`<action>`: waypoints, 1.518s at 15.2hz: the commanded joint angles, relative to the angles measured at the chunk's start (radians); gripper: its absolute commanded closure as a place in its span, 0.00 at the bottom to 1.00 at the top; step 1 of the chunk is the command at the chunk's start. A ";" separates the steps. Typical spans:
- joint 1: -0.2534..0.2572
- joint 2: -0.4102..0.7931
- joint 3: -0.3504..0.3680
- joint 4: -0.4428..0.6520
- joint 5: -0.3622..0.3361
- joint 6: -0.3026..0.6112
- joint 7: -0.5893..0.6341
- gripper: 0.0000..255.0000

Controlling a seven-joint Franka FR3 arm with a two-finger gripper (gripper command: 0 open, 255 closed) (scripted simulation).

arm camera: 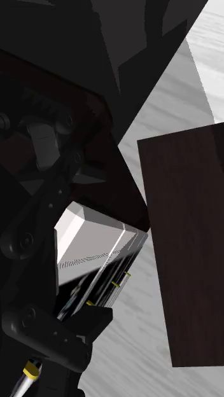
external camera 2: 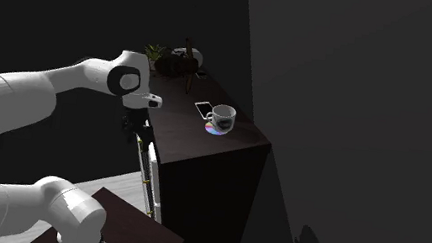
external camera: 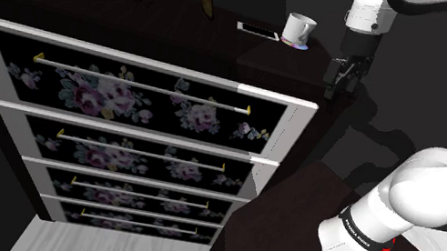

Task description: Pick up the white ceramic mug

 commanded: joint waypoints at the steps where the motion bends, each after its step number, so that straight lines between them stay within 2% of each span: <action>1: 0.000 0.000 0.000 0.000 0.000 0.000 0.000 0.00; 7: -0.026 0.220 -0.054 0.199 -0.037 0.035 -0.065 0.00; 13: -0.045 0.438 -0.099 0.436 -0.049 0.030 -0.132 0.00; 18: -0.061 0.627 -0.130 0.671 -0.042 -0.006 -0.190 0.00; 23: -0.083 0.835 -0.155 0.961 -0.020 -0.078 -0.249 0.00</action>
